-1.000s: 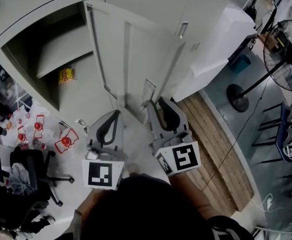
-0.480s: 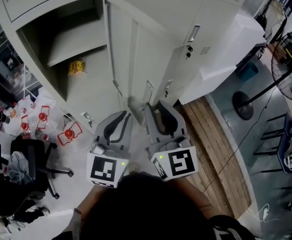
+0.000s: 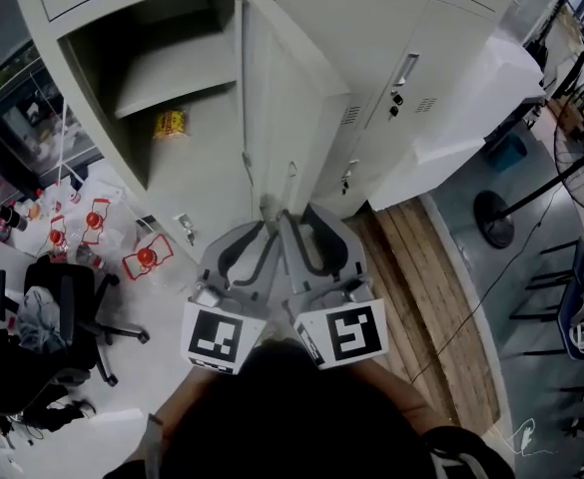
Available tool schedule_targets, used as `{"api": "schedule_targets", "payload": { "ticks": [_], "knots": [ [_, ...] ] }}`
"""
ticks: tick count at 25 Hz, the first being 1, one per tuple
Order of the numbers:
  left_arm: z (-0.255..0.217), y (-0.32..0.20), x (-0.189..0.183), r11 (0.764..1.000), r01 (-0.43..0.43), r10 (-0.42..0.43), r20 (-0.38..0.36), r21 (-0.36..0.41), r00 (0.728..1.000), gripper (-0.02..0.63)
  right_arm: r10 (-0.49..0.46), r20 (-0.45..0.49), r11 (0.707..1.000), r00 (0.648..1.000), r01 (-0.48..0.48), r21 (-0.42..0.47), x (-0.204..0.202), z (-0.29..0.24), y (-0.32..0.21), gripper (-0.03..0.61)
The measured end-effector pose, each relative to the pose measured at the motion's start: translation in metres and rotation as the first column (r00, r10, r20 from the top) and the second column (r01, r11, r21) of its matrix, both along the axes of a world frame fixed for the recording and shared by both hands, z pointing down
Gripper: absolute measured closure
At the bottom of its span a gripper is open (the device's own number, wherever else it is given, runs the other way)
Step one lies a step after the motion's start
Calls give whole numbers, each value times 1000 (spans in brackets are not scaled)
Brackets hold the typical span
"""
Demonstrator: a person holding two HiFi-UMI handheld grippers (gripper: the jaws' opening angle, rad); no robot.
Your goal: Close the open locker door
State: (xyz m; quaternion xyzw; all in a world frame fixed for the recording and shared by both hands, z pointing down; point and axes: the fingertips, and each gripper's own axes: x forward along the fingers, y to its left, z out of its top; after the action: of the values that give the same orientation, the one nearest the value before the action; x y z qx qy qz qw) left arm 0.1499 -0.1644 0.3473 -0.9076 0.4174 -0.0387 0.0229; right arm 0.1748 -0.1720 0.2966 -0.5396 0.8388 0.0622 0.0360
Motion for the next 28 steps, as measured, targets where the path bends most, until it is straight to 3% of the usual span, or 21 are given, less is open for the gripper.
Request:
{"api": "schedule_targets", "payload": {
  "ticks": [10,19,28],
  "knots": [
    [0,1,-16,999,38,-38,13,3,999,533,-68,-15,998,998,68,4,-34,0,4,466],
    [1,4,-29,998,53,-54,-46,-31,997,532,-146,-12,989,989,147,5,-57,1,6,458],
    [5,-9,-69,986,168,-168,-48,-10,985,522,-296,-4,955,955,296,-19,-90,2,7,492]
  ]
}}
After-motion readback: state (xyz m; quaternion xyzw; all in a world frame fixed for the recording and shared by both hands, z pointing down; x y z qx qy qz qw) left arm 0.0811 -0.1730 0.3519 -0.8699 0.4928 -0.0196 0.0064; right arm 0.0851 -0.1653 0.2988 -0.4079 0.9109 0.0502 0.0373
